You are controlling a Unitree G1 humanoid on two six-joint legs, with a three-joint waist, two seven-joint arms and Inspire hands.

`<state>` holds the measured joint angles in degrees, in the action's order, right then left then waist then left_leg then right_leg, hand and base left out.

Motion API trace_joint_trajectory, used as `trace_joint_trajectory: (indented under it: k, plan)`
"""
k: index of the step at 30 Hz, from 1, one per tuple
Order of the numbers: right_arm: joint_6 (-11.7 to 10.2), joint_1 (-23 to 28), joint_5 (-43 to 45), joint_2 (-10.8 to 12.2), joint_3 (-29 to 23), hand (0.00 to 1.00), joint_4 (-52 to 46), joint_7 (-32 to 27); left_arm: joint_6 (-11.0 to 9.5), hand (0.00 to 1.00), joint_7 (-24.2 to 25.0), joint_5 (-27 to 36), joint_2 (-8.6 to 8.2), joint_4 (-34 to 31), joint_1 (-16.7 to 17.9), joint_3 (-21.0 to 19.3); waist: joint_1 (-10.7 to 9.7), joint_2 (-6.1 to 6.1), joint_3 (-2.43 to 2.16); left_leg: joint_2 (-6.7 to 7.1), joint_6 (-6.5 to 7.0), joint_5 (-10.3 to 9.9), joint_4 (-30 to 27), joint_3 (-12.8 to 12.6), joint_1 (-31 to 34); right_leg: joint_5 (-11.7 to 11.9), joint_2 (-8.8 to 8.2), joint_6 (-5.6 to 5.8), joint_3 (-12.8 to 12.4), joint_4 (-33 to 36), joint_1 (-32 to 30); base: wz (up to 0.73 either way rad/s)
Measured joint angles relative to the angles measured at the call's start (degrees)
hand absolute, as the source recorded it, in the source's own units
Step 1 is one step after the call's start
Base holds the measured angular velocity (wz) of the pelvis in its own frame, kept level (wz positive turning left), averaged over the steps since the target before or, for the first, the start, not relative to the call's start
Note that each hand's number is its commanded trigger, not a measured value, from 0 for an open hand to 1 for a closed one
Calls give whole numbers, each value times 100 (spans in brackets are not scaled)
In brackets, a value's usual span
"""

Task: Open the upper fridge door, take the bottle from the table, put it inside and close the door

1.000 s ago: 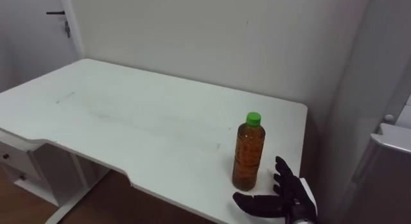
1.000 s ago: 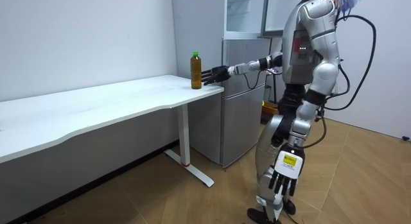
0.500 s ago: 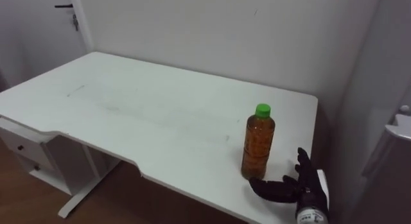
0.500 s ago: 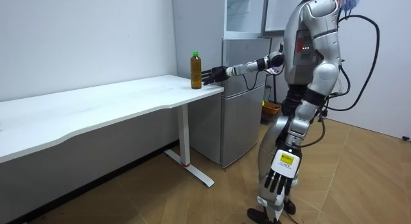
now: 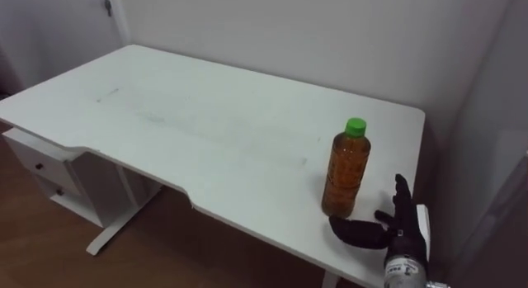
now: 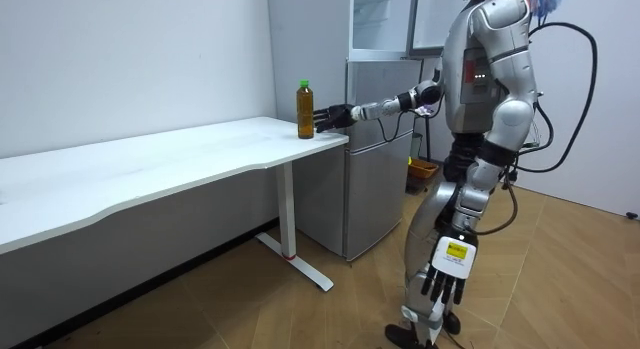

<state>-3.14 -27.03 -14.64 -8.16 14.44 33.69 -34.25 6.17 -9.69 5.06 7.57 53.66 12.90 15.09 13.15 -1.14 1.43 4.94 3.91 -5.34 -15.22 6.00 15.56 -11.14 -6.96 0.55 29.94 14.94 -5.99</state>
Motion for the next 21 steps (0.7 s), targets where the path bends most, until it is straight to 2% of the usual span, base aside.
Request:
trace_joint_trajectory:
  k: [4,7,13,21]
  plan:
    - [-7,-4,-1,-5,3,0,-1,-5,-70,0,25,-1,-8,171,-10,97,19,-30,-5,22,-22,30,72,55,-28,-35,2,-8,11,7,1,5]
    - [-4,-62,-2,0,7,0,-1,29,-70,0,42,-1,-7,201,-10,133,45,-89,17,26,-33,36,88,73,-28,-94,-22,-18,29,67,-16,7]
    - [-3,-124,-3,13,24,0,-61,226,-121,0,194,-4,-12,193,-33,190,170,-105,10,52,-34,39,151,72,-37,-131,-59,1,48,78,-21,5]
    - [-3,-571,-5,-8,32,0,-117,325,-133,0,313,-6,23,153,-55,179,145,-130,-3,84,-25,43,185,98,-49,-143,-74,23,44,78,-27,1]
